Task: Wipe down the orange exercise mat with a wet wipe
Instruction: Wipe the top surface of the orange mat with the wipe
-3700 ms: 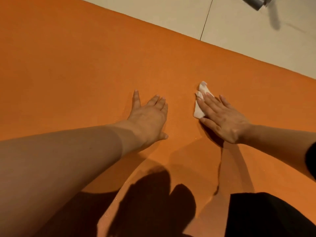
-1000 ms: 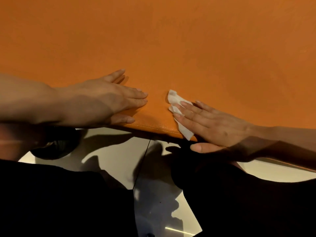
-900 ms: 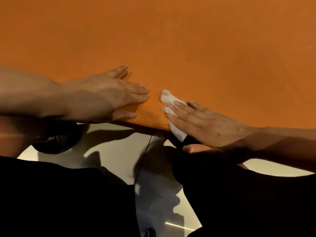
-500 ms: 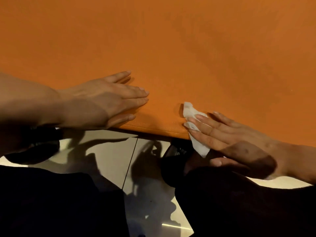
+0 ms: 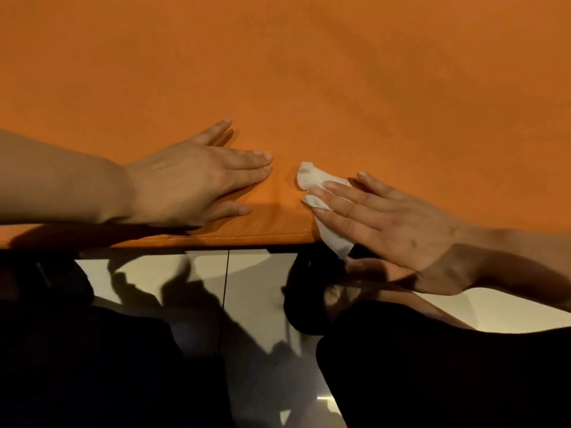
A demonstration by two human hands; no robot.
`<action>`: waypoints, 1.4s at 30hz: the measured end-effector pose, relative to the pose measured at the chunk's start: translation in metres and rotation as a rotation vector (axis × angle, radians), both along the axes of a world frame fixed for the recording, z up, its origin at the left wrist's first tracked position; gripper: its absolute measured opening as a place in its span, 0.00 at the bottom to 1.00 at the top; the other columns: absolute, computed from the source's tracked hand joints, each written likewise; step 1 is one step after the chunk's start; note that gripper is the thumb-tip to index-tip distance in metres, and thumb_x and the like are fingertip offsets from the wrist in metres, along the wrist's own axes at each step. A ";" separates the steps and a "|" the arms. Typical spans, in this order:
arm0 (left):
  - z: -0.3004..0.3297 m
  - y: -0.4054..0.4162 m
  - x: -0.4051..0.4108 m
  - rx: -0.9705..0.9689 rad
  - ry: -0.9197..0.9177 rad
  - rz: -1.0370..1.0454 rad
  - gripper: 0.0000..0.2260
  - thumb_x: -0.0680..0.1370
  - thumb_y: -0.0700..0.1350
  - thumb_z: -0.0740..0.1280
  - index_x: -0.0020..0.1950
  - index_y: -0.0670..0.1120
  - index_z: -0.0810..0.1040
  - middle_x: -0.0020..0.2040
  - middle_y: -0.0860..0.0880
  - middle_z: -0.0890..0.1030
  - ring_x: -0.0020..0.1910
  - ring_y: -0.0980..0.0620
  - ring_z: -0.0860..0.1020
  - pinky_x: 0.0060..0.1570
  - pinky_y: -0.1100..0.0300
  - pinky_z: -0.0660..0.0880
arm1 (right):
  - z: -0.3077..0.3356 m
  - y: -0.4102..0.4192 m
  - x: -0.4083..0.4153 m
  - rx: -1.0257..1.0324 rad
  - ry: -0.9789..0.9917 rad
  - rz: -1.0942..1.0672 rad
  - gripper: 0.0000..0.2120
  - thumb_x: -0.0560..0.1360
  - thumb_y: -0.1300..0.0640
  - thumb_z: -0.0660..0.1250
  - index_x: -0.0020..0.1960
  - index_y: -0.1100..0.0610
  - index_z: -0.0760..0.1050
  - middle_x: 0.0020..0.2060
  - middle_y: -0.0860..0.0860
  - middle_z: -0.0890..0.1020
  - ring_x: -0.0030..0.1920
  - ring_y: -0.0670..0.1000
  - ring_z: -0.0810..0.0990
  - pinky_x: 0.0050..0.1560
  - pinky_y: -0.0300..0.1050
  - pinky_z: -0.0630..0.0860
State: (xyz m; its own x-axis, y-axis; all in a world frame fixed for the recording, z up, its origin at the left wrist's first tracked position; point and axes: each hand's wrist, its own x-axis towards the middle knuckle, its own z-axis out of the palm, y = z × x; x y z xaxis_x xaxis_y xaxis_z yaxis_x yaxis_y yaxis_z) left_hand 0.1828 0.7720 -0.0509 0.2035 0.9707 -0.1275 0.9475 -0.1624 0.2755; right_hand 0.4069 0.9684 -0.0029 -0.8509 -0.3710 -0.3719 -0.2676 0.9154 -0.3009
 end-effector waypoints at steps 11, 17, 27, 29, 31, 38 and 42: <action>-0.005 -0.002 -0.001 -0.024 0.002 -0.021 0.30 0.78 0.61 0.52 0.72 0.43 0.71 0.71 0.44 0.71 0.69 0.47 0.71 0.70 0.37 0.58 | 0.001 0.001 0.012 0.071 -0.002 -0.105 0.33 0.83 0.41 0.42 0.76 0.64 0.59 0.76 0.60 0.60 0.77 0.59 0.55 0.75 0.60 0.49; -0.006 0.001 -0.004 -0.011 0.008 -0.038 0.30 0.78 0.61 0.52 0.71 0.43 0.71 0.70 0.44 0.72 0.68 0.46 0.72 0.70 0.39 0.60 | -0.018 -0.018 -0.046 0.095 -0.110 -0.146 0.39 0.76 0.35 0.30 0.80 0.57 0.43 0.78 0.55 0.43 0.78 0.51 0.39 0.75 0.51 0.33; 0.000 0.016 -0.057 -0.139 0.046 0.054 0.33 0.77 0.64 0.52 0.76 0.45 0.65 0.75 0.46 0.65 0.74 0.50 0.64 0.74 0.48 0.55 | -0.013 -0.034 -0.034 0.047 -0.079 -0.110 0.38 0.81 0.38 0.36 0.77 0.65 0.56 0.75 0.64 0.58 0.76 0.63 0.55 0.73 0.58 0.47; -0.002 0.021 -0.058 -0.194 0.106 0.077 0.34 0.76 0.63 0.52 0.78 0.45 0.59 0.77 0.47 0.60 0.76 0.50 0.59 0.75 0.48 0.51 | -0.014 -0.029 -0.055 0.040 -0.146 -0.126 0.39 0.77 0.35 0.29 0.79 0.58 0.42 0.78 0.57 0.45 0.78 0.55 0.42 0.75 0.54 0.38; -0.001 0.026 -0.056 -0.223 0.142 0.085 0.35 0.76 0.64 0.52 0.78 0.45 0.56 0.78 0.47 0.58 0.77 0.51 0.56 0.76 0.48 0.49 | -0.020 -0.015 -0.078 0.089 -0.180 -0.209 0.38 0.74 0.34 0.26 0.78 0.52 0.32 0.77 0.50 0.36 0.77 0.48 0.34 0.75 0.51 0.31; 0.006 0.032 -0.062 -0.297 0.189 0.098 0.39 0.73 0.68 0.48 0.79 0.48 0.51 0.79 0.50 0.51 0.78 0.54 0.50 0.76 0.48 0.44 | -0.013 -0.015 -0.076 0.126 -0.184 -0.320 0.40 0.73 0.31 0.27 0.77 0.53 0.30 0.77 0.51 0.34 0.76 0.47 0.31 0.75 0.50 0.31; 0.007 0.034 -0.061 -0.301 0.166 0.107 0.39 0.74 0.68 0.51 0.79 0.48 0.50 0.79 0.50 0.51 0.78 0.54 0.50 0.76 0.48 0.44 | -0.012 -0.030 -0.085 0.051 -0.198 -0.231 0.37 0.74 0.33 0.27 0.77 0.51 0.29 0.76 0.50 0.33 0.75 0.46 0.30 0.75 0.51 0.31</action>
State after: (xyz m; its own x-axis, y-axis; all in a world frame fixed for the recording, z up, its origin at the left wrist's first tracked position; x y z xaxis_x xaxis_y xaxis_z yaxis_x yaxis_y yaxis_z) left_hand 0.1219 0.8061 -0.0444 0.0550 0.8994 -0.4337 0.9906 0.0053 0.1366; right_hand 0.3216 0.9383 -0.0151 -0.8196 -0.1529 -0.5521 0.0086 0.9603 -0.2789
